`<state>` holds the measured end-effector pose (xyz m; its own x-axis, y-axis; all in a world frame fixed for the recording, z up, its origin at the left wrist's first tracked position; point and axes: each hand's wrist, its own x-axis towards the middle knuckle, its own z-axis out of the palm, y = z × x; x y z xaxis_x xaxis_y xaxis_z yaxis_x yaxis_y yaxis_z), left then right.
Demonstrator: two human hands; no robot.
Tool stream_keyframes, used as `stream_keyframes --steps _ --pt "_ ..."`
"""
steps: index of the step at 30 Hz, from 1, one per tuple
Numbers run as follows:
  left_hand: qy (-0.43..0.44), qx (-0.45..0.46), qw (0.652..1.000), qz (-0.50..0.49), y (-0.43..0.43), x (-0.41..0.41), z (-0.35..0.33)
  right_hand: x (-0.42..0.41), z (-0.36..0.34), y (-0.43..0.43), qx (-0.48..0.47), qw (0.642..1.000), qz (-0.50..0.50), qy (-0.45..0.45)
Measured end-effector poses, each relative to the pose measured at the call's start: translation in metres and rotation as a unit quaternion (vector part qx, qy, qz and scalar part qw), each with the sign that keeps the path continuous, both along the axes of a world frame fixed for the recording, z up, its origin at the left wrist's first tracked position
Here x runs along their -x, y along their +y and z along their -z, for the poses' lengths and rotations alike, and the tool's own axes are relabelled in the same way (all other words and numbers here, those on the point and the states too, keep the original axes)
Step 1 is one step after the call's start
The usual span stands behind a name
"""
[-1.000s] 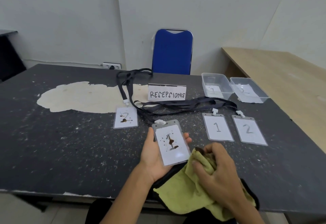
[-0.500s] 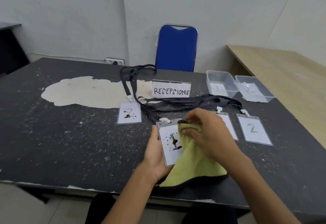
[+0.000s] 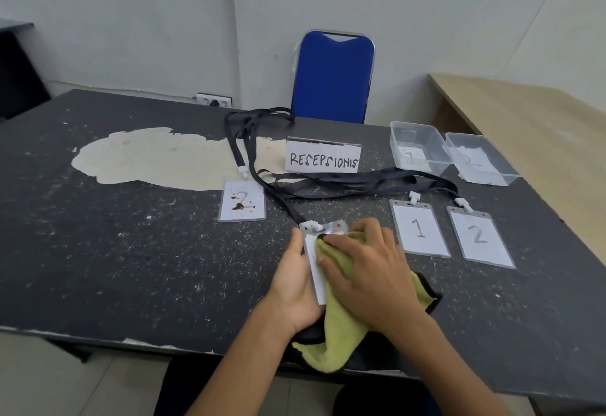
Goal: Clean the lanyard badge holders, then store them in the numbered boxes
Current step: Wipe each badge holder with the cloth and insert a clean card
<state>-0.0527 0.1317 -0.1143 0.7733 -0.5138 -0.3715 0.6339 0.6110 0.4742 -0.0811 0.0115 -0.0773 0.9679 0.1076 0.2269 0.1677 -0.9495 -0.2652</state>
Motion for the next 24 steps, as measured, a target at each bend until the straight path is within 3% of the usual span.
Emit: stream_keyframes --steps 13,20,24 --pt "0.008 0.001 1.000 0.016 0.000 -0.002 -0.001 0.002 -0.008 -0.012 -0.053 0.996 0.000 0.068" --pt "0.001 -0.003 1.000 0.006 0.000 -0.003 -0.003 -0.005 -0.006 -0.001 -0.060 0.998 0.008 -0.013" --pt "0.002 0.011 1.000 0.003 0.003 -0.002 0.000 0.006 0.001 -0.002 -0.106 0.993 -0.044 0.004"
